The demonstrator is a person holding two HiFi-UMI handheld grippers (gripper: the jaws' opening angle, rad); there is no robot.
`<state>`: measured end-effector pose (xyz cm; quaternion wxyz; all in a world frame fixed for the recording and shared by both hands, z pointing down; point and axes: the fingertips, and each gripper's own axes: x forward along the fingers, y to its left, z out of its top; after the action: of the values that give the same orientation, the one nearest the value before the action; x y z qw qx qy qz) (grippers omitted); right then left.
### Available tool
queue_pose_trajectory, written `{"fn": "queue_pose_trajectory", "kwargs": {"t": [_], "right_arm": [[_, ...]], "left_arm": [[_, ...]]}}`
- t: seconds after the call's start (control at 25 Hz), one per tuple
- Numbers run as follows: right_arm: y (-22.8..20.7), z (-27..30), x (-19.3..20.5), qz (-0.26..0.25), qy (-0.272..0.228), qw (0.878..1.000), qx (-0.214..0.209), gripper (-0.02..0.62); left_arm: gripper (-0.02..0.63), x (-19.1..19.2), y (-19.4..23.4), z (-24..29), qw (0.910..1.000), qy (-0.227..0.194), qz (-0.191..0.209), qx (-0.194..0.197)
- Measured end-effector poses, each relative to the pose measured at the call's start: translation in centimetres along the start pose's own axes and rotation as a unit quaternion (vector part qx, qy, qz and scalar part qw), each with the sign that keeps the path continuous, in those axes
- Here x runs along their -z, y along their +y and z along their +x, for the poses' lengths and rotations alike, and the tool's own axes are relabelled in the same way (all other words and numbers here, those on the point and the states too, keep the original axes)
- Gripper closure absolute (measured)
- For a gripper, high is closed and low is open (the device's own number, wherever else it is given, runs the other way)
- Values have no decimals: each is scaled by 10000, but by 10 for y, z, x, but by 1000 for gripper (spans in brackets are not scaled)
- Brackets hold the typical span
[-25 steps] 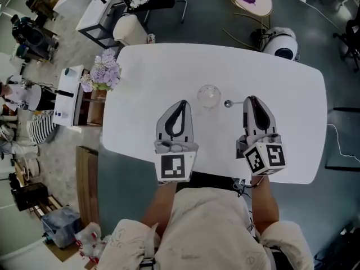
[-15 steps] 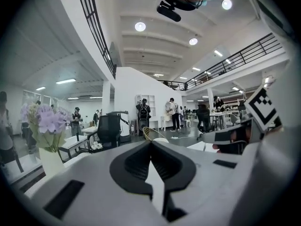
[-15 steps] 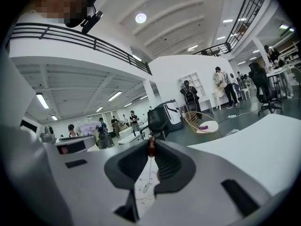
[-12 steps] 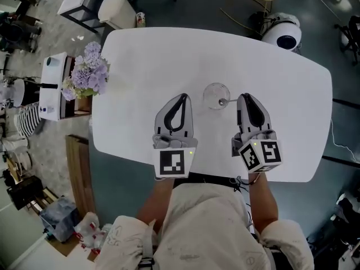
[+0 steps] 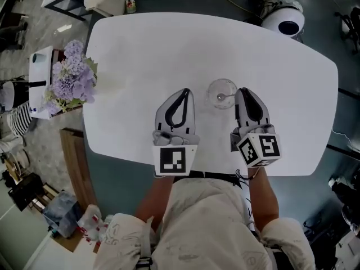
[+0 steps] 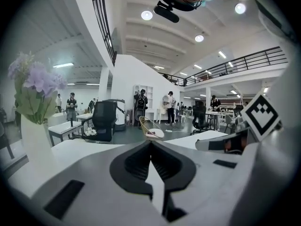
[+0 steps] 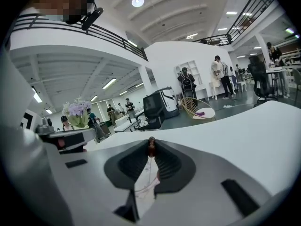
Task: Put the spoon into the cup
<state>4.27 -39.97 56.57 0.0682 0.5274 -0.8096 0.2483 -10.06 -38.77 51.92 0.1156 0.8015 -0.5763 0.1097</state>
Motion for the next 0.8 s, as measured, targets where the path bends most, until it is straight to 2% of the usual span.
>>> {"fn": "queue_pose_trajectory", "kwargs": {"t": [0.36,0.8], "right_arm": [[-5,10,22,31,201,9997,162,555],[-15,15,27,66,203,9992,324,546]], "left_arm": [[603,14,-1,16,9996,90,-86,242],[603,19,-3,25,9992,171,-211,303]]}}
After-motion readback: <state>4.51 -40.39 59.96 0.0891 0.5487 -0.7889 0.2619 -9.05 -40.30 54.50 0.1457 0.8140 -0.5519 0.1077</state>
